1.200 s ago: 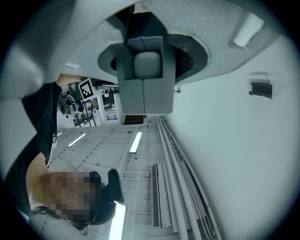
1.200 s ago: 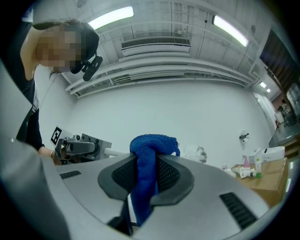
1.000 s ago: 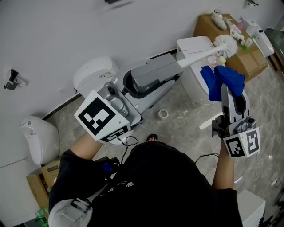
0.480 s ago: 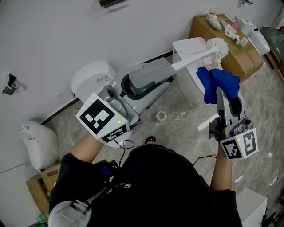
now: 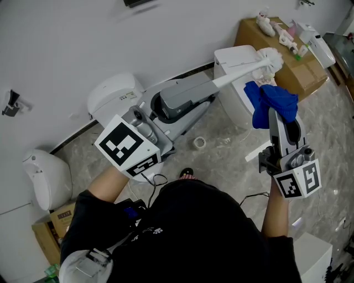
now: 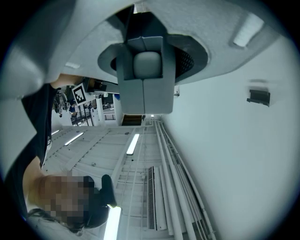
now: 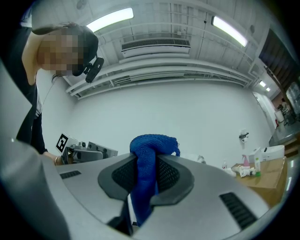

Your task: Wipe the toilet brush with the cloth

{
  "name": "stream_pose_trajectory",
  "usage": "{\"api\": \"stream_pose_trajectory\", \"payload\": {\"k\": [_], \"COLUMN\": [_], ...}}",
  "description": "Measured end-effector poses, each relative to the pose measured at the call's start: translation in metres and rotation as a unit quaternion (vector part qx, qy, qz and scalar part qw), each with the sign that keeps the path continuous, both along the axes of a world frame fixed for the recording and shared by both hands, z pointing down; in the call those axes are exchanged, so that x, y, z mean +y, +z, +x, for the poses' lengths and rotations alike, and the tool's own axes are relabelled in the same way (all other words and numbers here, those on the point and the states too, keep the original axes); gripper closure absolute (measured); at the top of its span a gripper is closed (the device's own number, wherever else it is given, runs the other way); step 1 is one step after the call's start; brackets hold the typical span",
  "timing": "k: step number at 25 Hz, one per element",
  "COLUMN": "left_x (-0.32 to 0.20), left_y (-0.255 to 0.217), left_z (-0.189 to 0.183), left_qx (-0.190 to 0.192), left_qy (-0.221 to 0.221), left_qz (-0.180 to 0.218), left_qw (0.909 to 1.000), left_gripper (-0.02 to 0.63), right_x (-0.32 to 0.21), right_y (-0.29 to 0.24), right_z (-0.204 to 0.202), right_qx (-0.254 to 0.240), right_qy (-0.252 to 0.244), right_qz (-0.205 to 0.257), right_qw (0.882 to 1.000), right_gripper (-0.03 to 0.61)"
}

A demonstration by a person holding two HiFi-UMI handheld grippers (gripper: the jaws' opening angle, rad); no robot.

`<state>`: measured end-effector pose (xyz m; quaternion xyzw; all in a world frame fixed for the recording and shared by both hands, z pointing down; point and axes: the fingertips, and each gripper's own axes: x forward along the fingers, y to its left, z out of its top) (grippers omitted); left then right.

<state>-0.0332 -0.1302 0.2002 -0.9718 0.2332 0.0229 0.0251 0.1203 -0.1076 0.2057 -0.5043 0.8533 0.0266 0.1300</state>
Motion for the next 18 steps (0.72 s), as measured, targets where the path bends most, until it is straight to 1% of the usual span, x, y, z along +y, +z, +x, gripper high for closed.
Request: {"api": "stream_pose_trajectory", "payload": {"k": [11,18], "left_x": [0.006,0.003], "left_y": [0.004,0.012], "left_z": [-0.003,0.0], "left_qx": [0.001,-0.002], "left_qy": [0.001,0.004], "left_qz": [-0.002,-0.009], "left_qw": [1.0,0.9999], "left_gripper": [0.433,0.433], "right_x": [0.007,0.005], "right_y": [0.002,0.007], "right_z": [-0.002,0.002], "right_qx": [0.003,0.003], "right_qy": [0.007,0.009], "right_qz": [-0.001,-0.005], "right_qw": [1.0,1.0], "right_gripper": [0.502,0.502]}}
